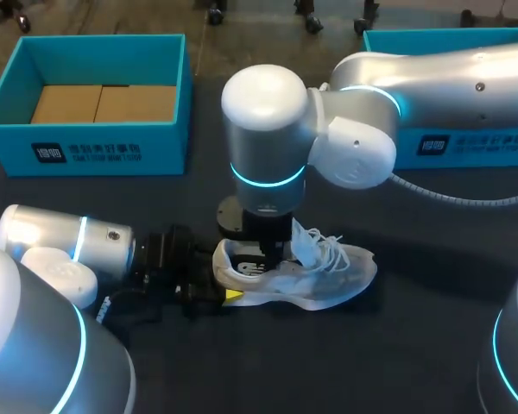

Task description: Take the shoe out of the shoebox, open the shoe tongue, remove and reinsert the insole, then place the shoe into the shoebox

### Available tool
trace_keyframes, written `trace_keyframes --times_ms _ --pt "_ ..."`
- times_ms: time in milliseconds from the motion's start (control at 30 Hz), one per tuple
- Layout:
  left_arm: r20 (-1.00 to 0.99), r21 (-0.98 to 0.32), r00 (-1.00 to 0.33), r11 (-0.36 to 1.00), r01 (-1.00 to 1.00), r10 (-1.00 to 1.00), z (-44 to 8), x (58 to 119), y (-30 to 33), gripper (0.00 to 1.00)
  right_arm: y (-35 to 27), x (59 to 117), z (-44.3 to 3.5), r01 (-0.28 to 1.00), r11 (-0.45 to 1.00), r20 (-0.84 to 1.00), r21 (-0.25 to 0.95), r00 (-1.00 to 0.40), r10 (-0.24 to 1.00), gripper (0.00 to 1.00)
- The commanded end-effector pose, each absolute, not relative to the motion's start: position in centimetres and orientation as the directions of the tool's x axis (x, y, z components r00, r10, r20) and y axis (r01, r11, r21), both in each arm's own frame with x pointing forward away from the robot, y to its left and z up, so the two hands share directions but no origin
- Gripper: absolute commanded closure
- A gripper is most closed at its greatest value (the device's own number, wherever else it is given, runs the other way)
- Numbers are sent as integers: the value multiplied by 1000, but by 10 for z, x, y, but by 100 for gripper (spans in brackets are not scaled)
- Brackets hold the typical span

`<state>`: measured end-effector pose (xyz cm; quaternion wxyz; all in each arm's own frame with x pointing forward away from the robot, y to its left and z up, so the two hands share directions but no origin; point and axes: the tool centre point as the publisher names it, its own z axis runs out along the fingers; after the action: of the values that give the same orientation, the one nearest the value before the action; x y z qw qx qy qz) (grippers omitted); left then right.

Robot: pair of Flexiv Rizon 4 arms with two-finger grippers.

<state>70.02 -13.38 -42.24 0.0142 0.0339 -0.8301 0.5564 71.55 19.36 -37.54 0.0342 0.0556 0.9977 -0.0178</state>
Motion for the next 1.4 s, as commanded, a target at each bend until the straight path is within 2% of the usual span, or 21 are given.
trace_keyframes --times_ms 33,233,533,633,733,767,1200,1400 --pt "61 -922 -997 380 -73 -43 -424 699 -133 100 195 717 -379 107 994 -79 -28 -991 105 52" --pt "61 -922 -997 380 -73 -43 -424 699 -133 100 201 724 -389 88 996 -86 -6 -993 87 49" --pt "61 -922 -997 380 -73 -43 -424 699 -133 100 209 723 -409 58 998 -34 22 -998 58 53" --pt "61 -922 -997 380 -73 -43 -424 699 -133 100 208 715 -415 67 997 -10 29 -998 67 64" --pt "61 -922 -997 380 -73 -43 -424 699 -133 100 207 706 -418 81 996 9 31 -997 81 95" --pt "61 -922 -997 380 -73 -43 -424 699 -133 100 207 703 -418 89 996 14 31 -996 88 100" --pt "61 -922 -997 380 -73 -43 -424 699 -133 100 185 690 -379 175 985 -15 13 -984 175 100" --pt "61 -922 -997 380 -73 -43 -424 699 -133 100 181 694 -357 192 980 -47 47 -980 194 100"
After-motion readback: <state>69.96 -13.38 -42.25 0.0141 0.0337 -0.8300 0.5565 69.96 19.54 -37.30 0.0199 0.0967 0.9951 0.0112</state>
